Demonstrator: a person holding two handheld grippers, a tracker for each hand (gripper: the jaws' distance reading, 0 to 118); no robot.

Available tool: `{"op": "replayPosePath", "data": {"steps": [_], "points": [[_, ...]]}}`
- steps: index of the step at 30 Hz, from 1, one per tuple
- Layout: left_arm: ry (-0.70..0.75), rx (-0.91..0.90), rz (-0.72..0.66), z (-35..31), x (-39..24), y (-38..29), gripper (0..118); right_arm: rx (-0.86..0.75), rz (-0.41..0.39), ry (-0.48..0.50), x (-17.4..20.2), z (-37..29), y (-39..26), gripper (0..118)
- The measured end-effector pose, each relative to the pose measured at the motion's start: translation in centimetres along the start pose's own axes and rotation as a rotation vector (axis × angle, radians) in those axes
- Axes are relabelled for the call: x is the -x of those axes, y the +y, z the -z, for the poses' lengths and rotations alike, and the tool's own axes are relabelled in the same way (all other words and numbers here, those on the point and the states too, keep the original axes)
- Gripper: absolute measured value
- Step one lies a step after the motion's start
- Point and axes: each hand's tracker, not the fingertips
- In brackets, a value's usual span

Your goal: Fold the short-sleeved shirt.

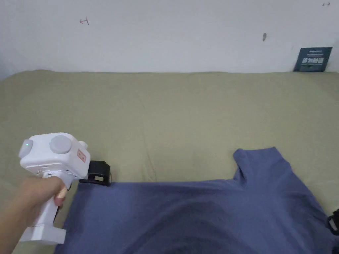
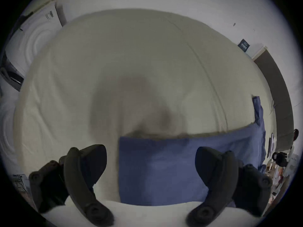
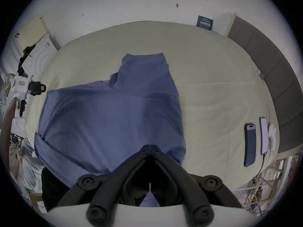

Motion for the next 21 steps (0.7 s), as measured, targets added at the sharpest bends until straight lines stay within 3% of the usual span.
{"op": "replayPosePath", "data": {"steps": [4,6,7,9,10,11,14,18,19,20,21], "points": [[0.029,0.064,0.063,1.4,-0.8,-1.2,105,0.01,0.05,-0.007,-1.9,1.3,2.8,0],[0.157,0.013,0.117,0.5,-1.4,-1.8,80,0.017,0.082,-0.02,-2.8,2.2,4.8,1],[0.117,0.001,0.107,0.0,-1.4,-2.0,69,0.024,0.095,-0.028,-3.4,2.9,5.9,8],[0.0,-0.024,0.09,-1.2,-0.7,-1.9,3,0.063,0.093,-0.028,-4.0,4.5,8.0,68],[-0.042,-0.043,0.076,-1.9,-0.7,-2.1,4,0.114,0.085,-0.031,-4.3,5.6,9.0,97],[-0.001,-0.052,0.077,-2.3,-1.0,-2.2,4,0.135,0.076,-0.04,-4.3,6.5,9.8,106],[0.03,-0.043,0.13,-2.8,-0.9,-1.9,4,0.127,0.067,-0.032,-4.0,9.0,11.9,89],[0.02,-0.036,0.11,-2.7,-0.5,-1.8,4,0.171,0.097,0.002,-3.5,12.7,13.0,87],[0.019,-0.034,0.101,-2.7,-0.5,-1.8,4,0.206,0.106,-0.012,-3.2,13.2,12.8,76],[0.017,-0.032,0.096,-2.4,-0.2,-1.6,4,0.226,0.104,-0.013,-3.0,13.3,12.7,31],[0.016,-0.031,0.093,-2.4,-0.2,-1.7,4,0.235,0.1,-0.013,-2.7,13.2,12.4,0]]}}
